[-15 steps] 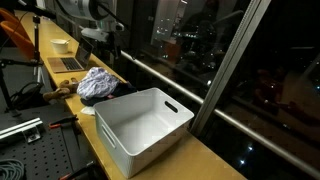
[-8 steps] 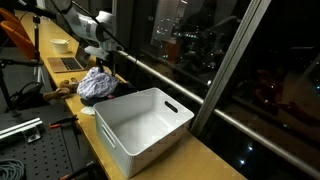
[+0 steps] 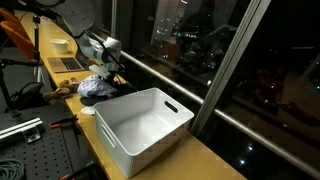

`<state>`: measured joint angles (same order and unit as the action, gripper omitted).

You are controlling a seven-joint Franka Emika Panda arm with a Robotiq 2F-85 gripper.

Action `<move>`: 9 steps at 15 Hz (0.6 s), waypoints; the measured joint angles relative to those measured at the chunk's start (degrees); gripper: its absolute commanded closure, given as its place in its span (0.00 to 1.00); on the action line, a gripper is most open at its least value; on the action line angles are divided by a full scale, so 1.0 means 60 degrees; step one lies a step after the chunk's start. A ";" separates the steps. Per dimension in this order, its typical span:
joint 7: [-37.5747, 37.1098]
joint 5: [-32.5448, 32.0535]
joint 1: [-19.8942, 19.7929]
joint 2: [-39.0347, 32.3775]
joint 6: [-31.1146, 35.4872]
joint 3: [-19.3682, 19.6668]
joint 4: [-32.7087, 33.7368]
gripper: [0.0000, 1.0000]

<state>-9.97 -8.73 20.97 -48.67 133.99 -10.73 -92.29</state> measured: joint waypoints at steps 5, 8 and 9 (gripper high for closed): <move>0.0123 0.0441 0.0074 -0.0623 -0.0583 -0.0007 0.1129 0.49; 0.0113 0.0631 0.0253 -0.0756 -0.0795 -0.0012 0.1667 0.71; 0.0096 0.0678 0.0339 -0.0778 -0.0833 -0.0016 0.1837 0.78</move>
<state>-9.39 -4.67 23.00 -53.34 129.00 -10.83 -81.27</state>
